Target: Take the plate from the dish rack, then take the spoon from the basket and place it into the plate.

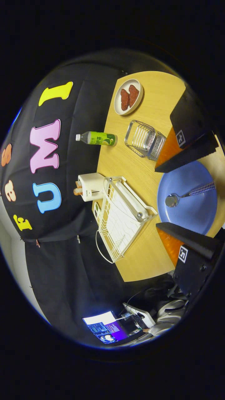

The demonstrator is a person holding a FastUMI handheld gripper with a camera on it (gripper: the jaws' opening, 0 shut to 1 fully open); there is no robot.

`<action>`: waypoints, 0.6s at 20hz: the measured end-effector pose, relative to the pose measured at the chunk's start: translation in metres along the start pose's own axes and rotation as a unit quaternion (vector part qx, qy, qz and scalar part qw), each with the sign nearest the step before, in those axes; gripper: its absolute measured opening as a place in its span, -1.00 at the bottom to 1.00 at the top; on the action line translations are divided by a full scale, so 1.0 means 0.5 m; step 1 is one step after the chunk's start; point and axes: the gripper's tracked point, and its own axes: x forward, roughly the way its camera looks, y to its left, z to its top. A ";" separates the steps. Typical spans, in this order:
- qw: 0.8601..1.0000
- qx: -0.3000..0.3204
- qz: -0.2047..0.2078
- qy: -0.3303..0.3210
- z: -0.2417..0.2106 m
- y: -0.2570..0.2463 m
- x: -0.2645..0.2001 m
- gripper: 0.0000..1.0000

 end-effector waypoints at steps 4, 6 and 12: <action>0.998 -0.007 -0.043 -0.040 0.084 -0.024 -0.055 0.97; 0.996 -0.002 -0.073 -0.060 0.134 -0.041 -0.087 0.97; 0.970 0.015 -0.204 -0.130 0.283 -0.112 -0.195 0.97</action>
